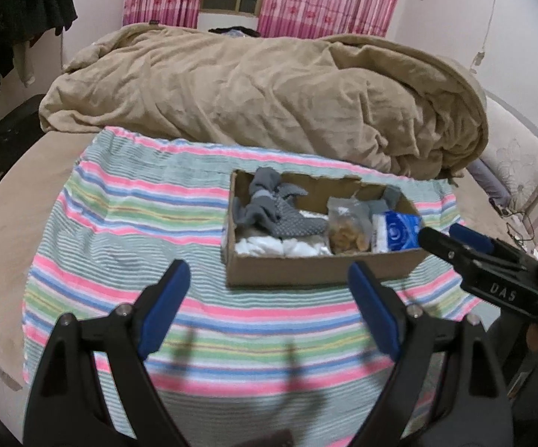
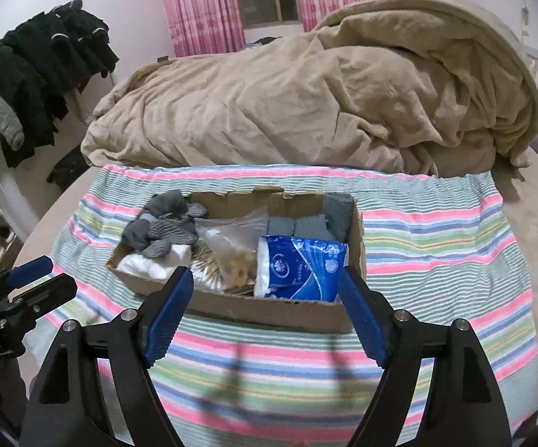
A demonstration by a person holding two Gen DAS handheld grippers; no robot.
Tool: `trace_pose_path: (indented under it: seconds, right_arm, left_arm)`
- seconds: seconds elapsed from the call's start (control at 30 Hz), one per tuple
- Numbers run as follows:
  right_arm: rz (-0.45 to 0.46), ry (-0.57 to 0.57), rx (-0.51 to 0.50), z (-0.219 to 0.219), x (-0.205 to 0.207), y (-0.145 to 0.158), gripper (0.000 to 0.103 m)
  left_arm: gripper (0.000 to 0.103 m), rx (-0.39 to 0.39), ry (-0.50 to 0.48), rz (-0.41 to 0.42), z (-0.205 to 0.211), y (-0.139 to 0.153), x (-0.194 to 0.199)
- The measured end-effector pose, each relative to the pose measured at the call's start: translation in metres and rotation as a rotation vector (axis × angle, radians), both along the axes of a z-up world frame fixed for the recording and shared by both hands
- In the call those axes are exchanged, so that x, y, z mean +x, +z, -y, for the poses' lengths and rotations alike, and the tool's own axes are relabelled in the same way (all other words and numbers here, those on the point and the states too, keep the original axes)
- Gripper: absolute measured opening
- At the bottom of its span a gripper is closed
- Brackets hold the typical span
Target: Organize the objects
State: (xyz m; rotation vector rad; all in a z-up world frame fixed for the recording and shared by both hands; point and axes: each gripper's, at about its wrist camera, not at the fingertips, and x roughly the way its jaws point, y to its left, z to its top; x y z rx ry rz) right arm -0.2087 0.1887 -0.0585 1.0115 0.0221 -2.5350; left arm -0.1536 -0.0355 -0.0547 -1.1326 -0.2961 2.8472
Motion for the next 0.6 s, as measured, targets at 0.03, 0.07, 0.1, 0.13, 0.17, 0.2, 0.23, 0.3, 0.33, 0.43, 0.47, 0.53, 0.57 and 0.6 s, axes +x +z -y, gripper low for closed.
trace_pose_path:
  seconds: [0.03, 0.07, 0.1, 0.13, 0.17, 0.2, 0.23, 0.3, 0.33, 0.43, 0.47, 0.53, 0.57, 0.6]
  right_arm:
    - [-0.004, 0.002, -0.001, -0.001, 0.004, 0.003, 0.082]
    - [-0.006, 0.002, 0.0, -0.001, 0.007, 0.004, 0.082]
    - [-0.01, 0.004, -0.002, -0.002, 0.012, 0.007, 0.082]
    - [-0.011, 0.005, -0.004, -0.003, 0.016, 0.009, 0.082]
    - [-0.013, 0.006, -0.005, -0.004, 0.02, 0.011, 0.082]
    - [-0.017, 0.006, -0.007, -0.005, 0.025, 0.013, 0.082]
    - [-0.019, 0.007, -0.009, -0.006, 0.028, 0.015, 0.082]
    - [-0.024, 0.008, -0.012, -0.008, 0.037, 0.018, 0.082]
    - [-0.026, 0.01, -0.013, -0.009, 0.042, 0.02, 0.082]
    - [-0.029, 0.015, -0.008, -0.013, 0.055, 0.022, 0.082]
    - [-0.029, 0.017, -0.006, -0.014, 0.059, 0.022, 0.082]
    - [-0.027, 0.022, -0.001, -0.016, 0.068, 0.023, 0.082]
    - [-0.028, 0.025, 0.001, -0.017, 0.073, 0.024, 0.082]
    - [-0.029, 0.027, 0.003, -0.018, 0.077, 0.024, 0.082]
  left_arm:
    - [0.088, 0.0, 0.001, -0.005, -0.001, 0.003, 0.004]
    - [0.088, 0.0, 0.001, -0.012, -0.001, 0.006, 0.009]
    - [0.088, 0.001, 0.001, -0.016, -0.002, 0.008, 0.013]
    - [0.088, 0.003, 0.0, -0.02, -0.002, 0.011, 0.017]
    - [0.088, 0.005, 0.0, -0.023, -0.003, 0.013, 0.021]
    - [0.088, 0.008, 0.0, -0.026, -0.003, 0.015, 0.025]
    - [0.088, 0.012, 0.001, -0.028, -0.004, 0.016, 0.029]
    - [0.088, 0.013, 0.001, -0.032, -0.005, 0.018, 0.038]
    - [0.088, 0.013, 0.001, -0.033, -0.006, 0.019, 0.042]
    - [0.088, 0.008, 0.002, -0.034, -0.009, 0.021, 0.057]
    - [0.088, 0.008, 0.002, -0.034, -0.01, 0.021, 0.061]
    - [0.088, 0.011, 0.002, -0.032, -0.011, 0.02, 0.07]
    - [0.088, 0.011, 0.0, -0.03, -0.013, 0.019, 0.075]
    - [0.088, 0.005, -0.003, -0.028, -0.015, 0.018, 0.08]
